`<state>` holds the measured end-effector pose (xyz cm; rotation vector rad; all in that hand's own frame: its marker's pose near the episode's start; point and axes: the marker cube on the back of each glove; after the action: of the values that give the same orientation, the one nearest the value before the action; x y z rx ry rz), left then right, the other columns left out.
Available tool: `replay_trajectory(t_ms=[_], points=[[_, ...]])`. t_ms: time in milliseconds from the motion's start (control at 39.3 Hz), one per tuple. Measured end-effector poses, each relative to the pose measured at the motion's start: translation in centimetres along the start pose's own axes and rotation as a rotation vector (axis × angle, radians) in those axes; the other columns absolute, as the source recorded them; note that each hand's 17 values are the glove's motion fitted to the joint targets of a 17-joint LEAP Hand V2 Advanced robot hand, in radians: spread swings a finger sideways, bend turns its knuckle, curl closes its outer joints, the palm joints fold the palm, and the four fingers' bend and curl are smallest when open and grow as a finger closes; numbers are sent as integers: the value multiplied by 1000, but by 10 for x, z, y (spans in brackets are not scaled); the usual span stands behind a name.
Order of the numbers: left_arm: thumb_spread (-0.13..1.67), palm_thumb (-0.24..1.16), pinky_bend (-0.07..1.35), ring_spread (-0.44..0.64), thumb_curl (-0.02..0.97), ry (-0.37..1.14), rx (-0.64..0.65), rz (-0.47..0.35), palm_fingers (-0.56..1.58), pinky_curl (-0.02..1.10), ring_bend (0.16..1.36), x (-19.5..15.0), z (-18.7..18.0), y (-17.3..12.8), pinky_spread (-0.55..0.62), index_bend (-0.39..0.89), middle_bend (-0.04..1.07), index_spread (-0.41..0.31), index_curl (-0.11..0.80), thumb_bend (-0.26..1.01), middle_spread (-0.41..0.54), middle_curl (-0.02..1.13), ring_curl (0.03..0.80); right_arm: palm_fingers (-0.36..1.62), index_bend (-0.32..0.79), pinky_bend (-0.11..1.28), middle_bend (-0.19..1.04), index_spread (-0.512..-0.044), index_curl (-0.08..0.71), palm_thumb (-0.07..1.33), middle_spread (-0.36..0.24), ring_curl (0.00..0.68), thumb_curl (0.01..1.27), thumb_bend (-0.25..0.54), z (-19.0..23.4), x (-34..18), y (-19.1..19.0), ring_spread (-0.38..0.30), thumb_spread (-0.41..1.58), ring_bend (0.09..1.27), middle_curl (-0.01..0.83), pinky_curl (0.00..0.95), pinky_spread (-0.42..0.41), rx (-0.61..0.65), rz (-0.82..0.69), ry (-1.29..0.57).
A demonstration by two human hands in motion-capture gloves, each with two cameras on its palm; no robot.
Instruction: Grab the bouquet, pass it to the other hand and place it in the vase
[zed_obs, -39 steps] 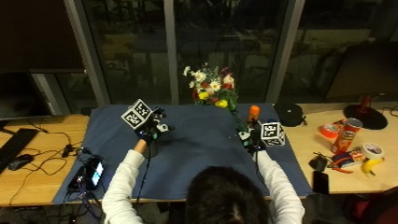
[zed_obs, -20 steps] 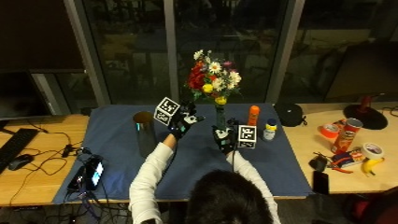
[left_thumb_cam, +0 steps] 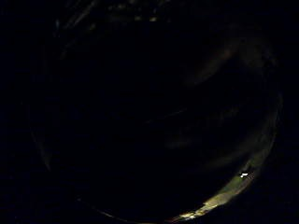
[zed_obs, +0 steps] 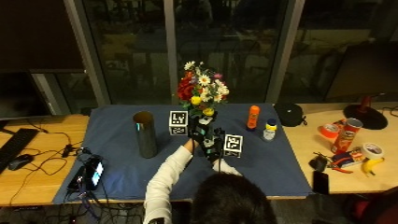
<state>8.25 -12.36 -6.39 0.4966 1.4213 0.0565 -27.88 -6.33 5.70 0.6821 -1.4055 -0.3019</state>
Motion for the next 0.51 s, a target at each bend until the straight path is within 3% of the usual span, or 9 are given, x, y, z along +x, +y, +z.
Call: replay_trajectory(t_ms=[25,51,178,254,407,483,509], points=[[904,573,547,-107,383,-10,36,2,1013,291,644,0,0,0,-110,219,387,-85,192,19,-69,343,229,1390,487,729,812,-210,605,997,-143,541,741,-29,0,6,-1,-174,359,966,607,518,-214,10,-5,19],[774,658,559,-165,430,-21,72,7,1270,321,680,-1,0,0,-171,280,471,-124,223,43,-111,399,271,1390,486,729,813,-210,606,997,-143,541,743,-29,-1,9,-2,-174,358,966,607,519,-214,22,-18,46],[525,780,501,-267,512,-98,241,31,1387,357,721,-6,-2,-4,-284,361,594,-209,295,44,-208,484,343,1388,485,730,811,-211,610,996,-143,540,752,-29,3,-8,4,-173,354,968,607,519,-214,68,-93,50],[439,807,517,-302,544,-116,245,42,1431,371,747,-2,-2,-5,-323,398,631,-250,331,27,-252,508,371,1388,484,728,811,-211,612,995,-143,540,757,-29,7,-14,4,-175,353,969,607,519,-214,50,-187,-11],[336,839,535,-342,596,-131,224,48,1444,389,780,16,-9,-8,-369,459,679,-305,387,-10,-303,535,408,1378,478,712,798,-210,615,965,-146,534,759,-43,9,-14,8,-180,365,959,600,512,-221,-97,-111,-29],[301,844,545,-353,617,-144,227,59,1440,398,785,30,-16,-13,-379,479,701,-320,411,-21,-318,542,420,1312,398,695,766,-215,596,906,-149,519,746,-66,6,0,0,-186,400,939,584,495,-241,-171,-76,-21],[292,844,548,-356,624,-151,228,66,1436,400,787,35,-19,-15,-382,485,706,-326,419,-23,-321,544,424,1160,292,711,702,-222,565,858,-150,508,733,-87,4,3,-4,-191,429,917,560,488,-259,-184,-87,-8]])
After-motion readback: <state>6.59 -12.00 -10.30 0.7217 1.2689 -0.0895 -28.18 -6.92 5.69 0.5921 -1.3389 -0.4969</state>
